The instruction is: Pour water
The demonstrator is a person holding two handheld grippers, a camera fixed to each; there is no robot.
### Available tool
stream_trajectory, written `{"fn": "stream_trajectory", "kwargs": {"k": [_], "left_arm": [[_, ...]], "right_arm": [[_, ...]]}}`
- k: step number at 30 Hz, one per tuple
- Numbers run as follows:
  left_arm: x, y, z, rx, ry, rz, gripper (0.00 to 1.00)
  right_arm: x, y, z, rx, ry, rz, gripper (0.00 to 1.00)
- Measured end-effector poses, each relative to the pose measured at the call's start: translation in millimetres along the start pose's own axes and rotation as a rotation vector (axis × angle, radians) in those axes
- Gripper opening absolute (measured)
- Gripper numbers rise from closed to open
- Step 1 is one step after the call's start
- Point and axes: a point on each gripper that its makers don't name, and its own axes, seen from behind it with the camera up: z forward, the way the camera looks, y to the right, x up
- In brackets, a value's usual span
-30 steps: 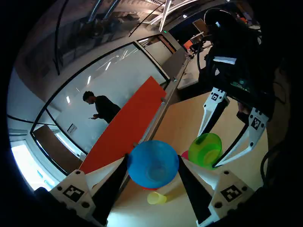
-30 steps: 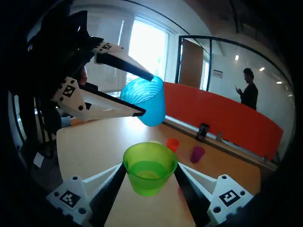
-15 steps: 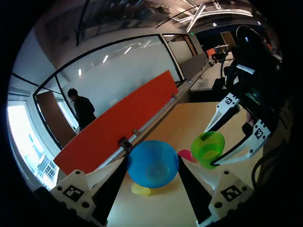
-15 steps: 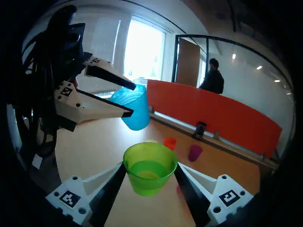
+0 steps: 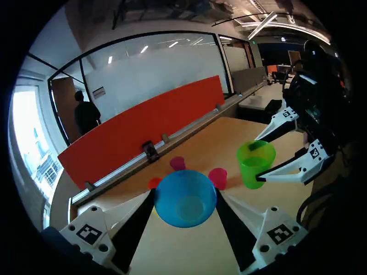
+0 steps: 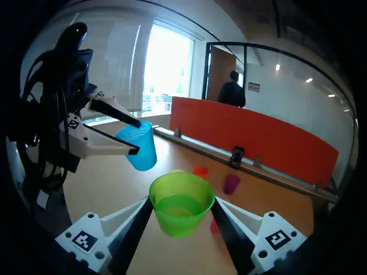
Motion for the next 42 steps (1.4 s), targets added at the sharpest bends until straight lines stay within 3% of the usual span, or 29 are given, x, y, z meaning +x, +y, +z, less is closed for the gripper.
{"fn": "stream_trajectory", "kwargs": {"k": [9,21,42], "left_arm": [[-37.2,2.1,4.1,-0.004,-0.057,-0.077,0.9],[-73.5,3.2,19.2,-0.022,-0.106,-0.108,0.9],[-130.7,-5.2,57.8,-0.04,-0.175,-0.15,0.9]], "right_arm": [[-4.4,3.0,0.4,-0.016,-0.006,-0.003,0.91],[-18.9,7.6,10.4,-0.033,-0.022,0.007,0.91],[-46.7,5.0,47.9,-0.018,-0.043,-0.011,0.91]]}}
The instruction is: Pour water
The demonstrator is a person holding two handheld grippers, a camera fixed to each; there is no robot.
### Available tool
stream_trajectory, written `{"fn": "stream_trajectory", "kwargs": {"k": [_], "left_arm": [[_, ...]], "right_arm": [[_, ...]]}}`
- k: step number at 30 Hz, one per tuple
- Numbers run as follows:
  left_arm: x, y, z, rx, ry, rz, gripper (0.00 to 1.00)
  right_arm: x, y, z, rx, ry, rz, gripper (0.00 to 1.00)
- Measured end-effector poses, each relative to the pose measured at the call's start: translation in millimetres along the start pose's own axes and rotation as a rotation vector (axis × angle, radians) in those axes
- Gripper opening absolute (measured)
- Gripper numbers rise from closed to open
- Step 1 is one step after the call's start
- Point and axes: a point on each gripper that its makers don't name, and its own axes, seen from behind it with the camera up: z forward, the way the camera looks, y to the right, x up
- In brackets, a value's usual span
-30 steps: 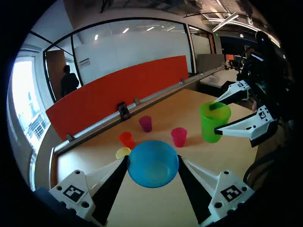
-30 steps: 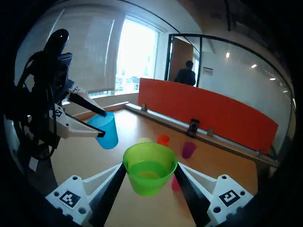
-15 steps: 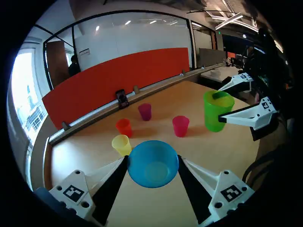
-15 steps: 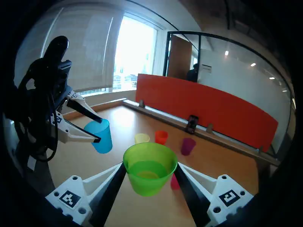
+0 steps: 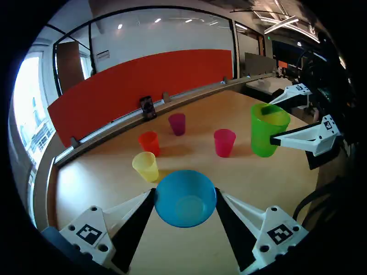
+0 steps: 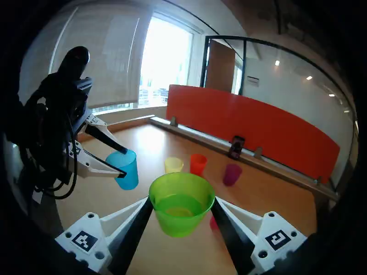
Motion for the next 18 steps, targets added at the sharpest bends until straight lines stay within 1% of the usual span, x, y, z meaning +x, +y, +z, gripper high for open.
{"fn": "stream_trajectory", "kwargs": {"k": [9,15,18], "left_arm": [[-14.5,-7.3,25.7,-0.004,-0.024,-0.02,0.9],[-26.7,-8.4,42.4,-0.006,-0.039,-0.03,0.9],[-34.1,-8.5,49.8,-0.006,-0.052,-0.024,0.9]], "right_arm": [[-10.6,-5.2,17.8,0.013,-0.009,0.003,0.91],[-25.3,-4.8,29.8,0.016,-0.032,0.0,0.91],[-32.5,-4.9,35.0,0.02,-0.04,0.004,0.91]]}}
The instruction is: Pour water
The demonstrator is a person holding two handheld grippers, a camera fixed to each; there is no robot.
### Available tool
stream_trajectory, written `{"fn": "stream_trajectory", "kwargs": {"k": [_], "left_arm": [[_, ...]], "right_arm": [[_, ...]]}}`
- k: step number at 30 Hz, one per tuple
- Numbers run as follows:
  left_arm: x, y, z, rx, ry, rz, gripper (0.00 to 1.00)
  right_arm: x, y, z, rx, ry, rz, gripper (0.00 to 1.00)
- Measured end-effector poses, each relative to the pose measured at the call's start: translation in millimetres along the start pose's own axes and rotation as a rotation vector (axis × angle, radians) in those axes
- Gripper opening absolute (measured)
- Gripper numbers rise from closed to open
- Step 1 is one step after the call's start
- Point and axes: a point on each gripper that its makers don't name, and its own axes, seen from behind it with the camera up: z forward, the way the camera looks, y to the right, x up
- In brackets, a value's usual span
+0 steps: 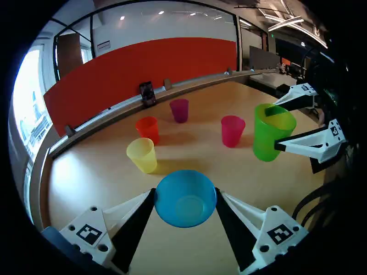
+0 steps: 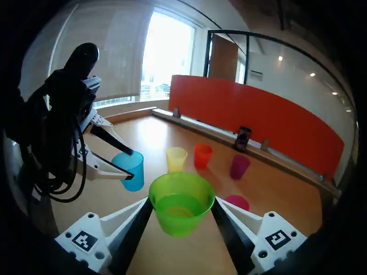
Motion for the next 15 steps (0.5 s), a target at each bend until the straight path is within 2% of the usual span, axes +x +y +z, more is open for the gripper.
{"fn": "stream_trajectory", "kwargs": {"k": [15], "left_arm": [[-16.8,0.8,36.3,-0.013,-0.015,-0.012,0.9]], "right_arm": [[-37.4,2.3,30.8,-0.002,-0.039,0.008,0.91]]}}
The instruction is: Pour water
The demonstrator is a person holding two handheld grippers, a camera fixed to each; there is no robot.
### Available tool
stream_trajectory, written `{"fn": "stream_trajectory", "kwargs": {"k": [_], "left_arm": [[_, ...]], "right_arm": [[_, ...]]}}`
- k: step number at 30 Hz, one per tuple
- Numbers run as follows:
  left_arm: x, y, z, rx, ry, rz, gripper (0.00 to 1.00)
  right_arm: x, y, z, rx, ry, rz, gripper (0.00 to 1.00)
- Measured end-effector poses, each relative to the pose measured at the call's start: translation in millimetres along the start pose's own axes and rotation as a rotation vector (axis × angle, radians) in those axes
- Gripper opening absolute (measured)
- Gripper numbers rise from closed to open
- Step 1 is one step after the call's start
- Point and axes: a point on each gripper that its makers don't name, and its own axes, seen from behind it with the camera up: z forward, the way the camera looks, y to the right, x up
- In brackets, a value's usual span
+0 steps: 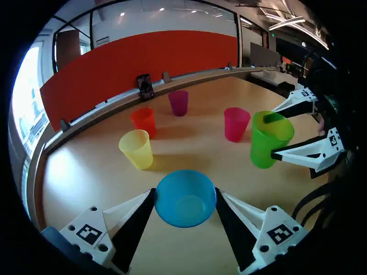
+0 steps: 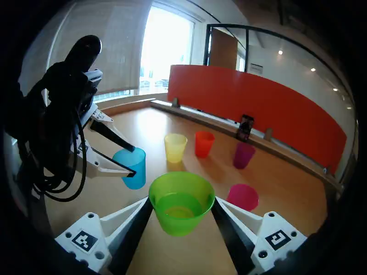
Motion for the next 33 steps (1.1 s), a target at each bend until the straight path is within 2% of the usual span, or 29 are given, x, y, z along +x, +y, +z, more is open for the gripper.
{"fn": "stream_trajectory", "kwargs": {"k": [12,33], "left_arm": [[-10.4,-1.2,14.4,0.005,-0.007,0.0,0.9],[-11.6,2.1,31.8,0.0,0.004,0.009,0.9]], "right_arm": [[-18.1,2.0,17.6,-0.003,-0.026,-0.006,0.92],[-47.6,5.2,30.2,0.002,-0.075,-0.005,0.91]]}}
